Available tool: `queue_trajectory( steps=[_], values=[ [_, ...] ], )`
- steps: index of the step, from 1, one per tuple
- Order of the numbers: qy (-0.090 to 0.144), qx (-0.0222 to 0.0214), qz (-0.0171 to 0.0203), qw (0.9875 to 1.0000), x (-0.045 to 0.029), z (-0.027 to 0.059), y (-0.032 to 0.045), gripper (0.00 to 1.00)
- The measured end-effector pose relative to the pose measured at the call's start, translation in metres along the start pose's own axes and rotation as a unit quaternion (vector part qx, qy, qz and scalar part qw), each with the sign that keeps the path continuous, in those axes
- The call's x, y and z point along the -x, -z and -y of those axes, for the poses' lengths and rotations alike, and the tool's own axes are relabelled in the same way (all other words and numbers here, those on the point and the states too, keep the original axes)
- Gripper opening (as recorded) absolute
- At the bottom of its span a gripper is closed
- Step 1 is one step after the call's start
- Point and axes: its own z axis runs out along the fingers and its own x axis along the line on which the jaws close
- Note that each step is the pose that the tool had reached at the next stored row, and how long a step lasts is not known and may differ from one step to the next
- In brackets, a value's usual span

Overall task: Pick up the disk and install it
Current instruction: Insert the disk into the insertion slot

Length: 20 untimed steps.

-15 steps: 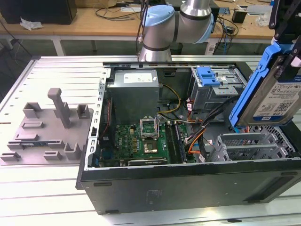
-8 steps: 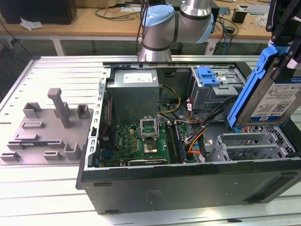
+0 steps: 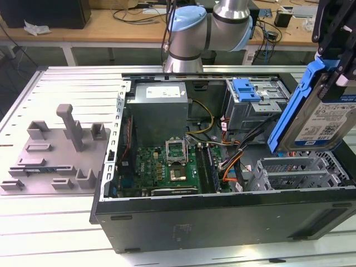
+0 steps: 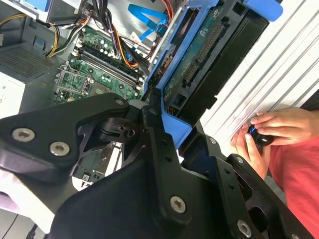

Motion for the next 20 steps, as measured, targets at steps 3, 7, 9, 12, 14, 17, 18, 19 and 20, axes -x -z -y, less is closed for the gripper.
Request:
queue_trajectory(
  steps=[3, 7, 9, 12, 14, 17, 18, 19, 20],
  values=[
    [0.0, 0.0, 0.0, 1.0, 0.0, 0.0, -0.0016, 0.37],
    [0.0, 0.0, 0.0, 1.0, 0.0, 0.0, -0.0034, 0.37],
    [0.0, 0.0, -0.0001, 1.0, -0.0001, 0.0, -0.0043, 0.37],
    [0.0, 0.0, -0.0001, 1.0, -0.0001, 0.0, -0.0059, 0.37],
    [0.0, 0.0, -0.0001, 1.0, -0.0001, 0.0, -0.0071, 0.37],
    [0.0, 0.0, -0.0002, 1.0, -0.0001, 0.0003, -0.0084, 0.37],
    [0.0, 0.0, -0.0002, 1.0, -0.0001, 0.0003, -0.0087, 0.37],
    [0.0, 0.0, -0.0002, 1.0, -0.0001, 0.0004, -0.0089, 0.37],
    [0.0, 0.0, -0.0003, 1.0, -0.0001, 0.0004, -0.0095, 0.37]
  ],
)
